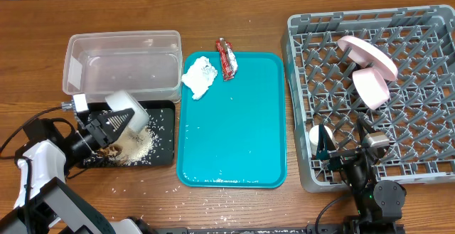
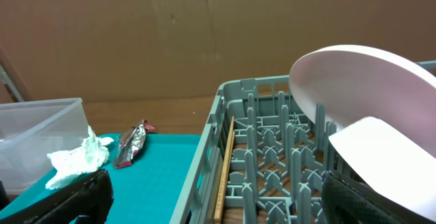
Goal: Sort waste into correct bins and load items into the dishwasher
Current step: 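Grasp the white food bowl with the left gripper and tip scraps onto black tray, then hand the emptied white bowl from the left gripper to the right gripper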
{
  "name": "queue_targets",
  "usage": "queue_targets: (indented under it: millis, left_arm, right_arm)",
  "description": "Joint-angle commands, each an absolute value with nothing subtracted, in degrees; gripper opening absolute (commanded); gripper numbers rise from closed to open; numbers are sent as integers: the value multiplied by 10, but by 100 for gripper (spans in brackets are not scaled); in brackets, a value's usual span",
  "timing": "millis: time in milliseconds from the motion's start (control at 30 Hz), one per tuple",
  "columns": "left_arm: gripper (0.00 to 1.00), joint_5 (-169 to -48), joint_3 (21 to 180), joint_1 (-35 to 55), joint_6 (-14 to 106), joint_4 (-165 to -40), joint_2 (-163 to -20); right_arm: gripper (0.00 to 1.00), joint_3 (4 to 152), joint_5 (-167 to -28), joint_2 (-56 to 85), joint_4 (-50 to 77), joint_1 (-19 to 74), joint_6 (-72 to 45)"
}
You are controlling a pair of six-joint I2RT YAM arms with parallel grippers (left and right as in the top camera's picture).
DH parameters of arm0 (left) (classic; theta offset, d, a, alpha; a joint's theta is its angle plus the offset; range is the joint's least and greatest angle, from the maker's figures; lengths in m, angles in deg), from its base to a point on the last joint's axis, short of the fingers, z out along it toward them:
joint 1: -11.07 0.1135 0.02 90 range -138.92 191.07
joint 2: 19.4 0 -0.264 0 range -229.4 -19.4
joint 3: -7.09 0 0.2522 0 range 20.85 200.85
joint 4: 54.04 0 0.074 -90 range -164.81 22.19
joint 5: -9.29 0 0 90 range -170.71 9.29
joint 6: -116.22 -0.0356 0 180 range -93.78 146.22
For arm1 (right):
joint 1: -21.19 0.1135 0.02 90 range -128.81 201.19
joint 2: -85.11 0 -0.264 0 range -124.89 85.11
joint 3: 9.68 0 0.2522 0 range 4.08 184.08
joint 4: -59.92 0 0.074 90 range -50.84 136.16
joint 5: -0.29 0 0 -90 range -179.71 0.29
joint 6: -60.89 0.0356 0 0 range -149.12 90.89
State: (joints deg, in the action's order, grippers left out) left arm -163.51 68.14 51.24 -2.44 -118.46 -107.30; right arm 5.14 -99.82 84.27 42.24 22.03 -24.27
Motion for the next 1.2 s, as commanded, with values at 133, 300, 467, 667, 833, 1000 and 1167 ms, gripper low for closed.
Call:
queue_targets:
  millis: [133, 300, 467, 667, 833, 1000, 1167]
  left_arm:
    - [7, -1593, 692, 490, -25, -1226, -1050]
    - [4, -1415, 792, 310, 128, -1204, -979]
    - [4, -1357, 841, 92, 389, -957, -981]
    - [4, -1286, 845, -146, 695, -448, -1133]
    - [4, -1288, 910, -240, 846, -202, -1317]
    - [4, -1314, 1025, -278, 903, -146, -1456]
    - [4, -1301, 1063, -281, 907, -150, -1496]
  right_arm:
    - [100, 45, -999, 849, 427, 218, -245]
    - [100, 45, -999, 849, 427, 218, -245]
    - [100, 45, -999, 849, 427, 218, -245]
    - [100, 45, -999, 849, 427, 218, -245]
    - [100, 45, -999, 849, 427, 218, -245]
    - [100, 45, -999, 849, 427, 218, -245]
    - [100, 45, -999, 849, 427, 218, -245]
